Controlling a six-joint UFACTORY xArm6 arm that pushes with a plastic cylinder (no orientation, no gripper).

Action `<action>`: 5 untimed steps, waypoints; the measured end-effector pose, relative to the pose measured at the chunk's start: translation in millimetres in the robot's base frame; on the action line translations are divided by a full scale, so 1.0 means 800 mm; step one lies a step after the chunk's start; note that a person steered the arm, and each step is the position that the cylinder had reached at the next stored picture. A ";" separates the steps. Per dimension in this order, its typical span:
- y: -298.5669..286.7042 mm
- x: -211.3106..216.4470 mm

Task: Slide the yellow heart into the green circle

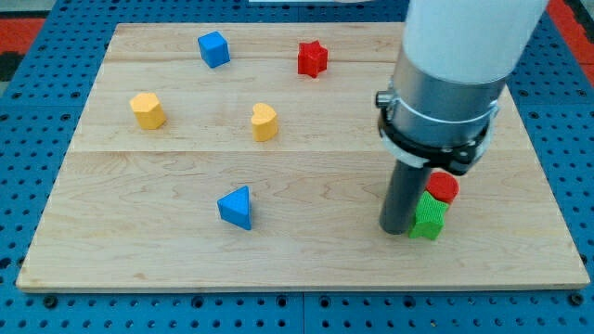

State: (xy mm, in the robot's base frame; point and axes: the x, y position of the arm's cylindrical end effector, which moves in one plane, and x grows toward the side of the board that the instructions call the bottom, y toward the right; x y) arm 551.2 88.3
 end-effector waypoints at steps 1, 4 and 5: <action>-0.034 0.045; -0.259 -0.029; -0.204 -0.034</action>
State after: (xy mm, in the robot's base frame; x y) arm 524.4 -74.7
